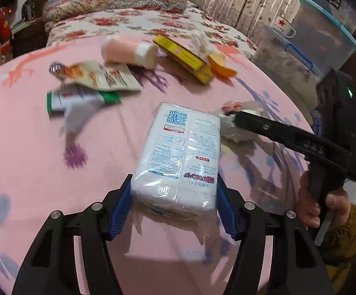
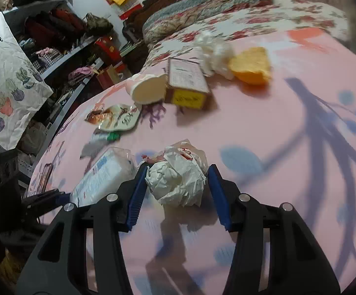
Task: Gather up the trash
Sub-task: 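Grasp the white tissue pack with the left tool while the right tool grasps crumpled tissue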
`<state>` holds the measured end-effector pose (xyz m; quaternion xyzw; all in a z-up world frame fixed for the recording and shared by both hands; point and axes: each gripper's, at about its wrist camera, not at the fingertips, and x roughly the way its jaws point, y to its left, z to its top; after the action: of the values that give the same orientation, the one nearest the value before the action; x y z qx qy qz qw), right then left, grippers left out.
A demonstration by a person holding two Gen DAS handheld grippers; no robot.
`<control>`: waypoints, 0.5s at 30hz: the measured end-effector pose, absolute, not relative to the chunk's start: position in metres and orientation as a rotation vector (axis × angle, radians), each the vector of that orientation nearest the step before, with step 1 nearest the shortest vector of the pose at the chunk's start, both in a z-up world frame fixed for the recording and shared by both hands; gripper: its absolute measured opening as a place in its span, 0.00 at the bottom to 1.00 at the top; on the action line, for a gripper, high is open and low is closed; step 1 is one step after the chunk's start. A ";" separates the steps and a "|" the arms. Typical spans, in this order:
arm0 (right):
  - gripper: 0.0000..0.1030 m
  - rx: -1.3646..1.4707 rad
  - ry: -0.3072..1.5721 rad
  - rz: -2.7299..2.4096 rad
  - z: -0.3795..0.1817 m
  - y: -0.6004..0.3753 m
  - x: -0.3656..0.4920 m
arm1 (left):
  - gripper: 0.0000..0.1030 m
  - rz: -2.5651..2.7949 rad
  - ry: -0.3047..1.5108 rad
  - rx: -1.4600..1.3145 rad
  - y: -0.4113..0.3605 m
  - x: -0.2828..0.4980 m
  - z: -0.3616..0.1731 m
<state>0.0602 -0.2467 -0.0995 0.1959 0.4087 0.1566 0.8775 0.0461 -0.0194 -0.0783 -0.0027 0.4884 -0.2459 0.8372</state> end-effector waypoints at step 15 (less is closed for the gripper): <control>0.61 0.469 0.828 0.231 -0.104 -0.273 0.034 | 0.76 -0.416 0.974 0.040 -0.033 0.041 -0.083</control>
<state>0.0336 -0.2735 -0.1038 0.2252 0.3977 0.1109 0.8825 0.0412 -0.0329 -0.0832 0.0191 0.4644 -0.1983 0.8629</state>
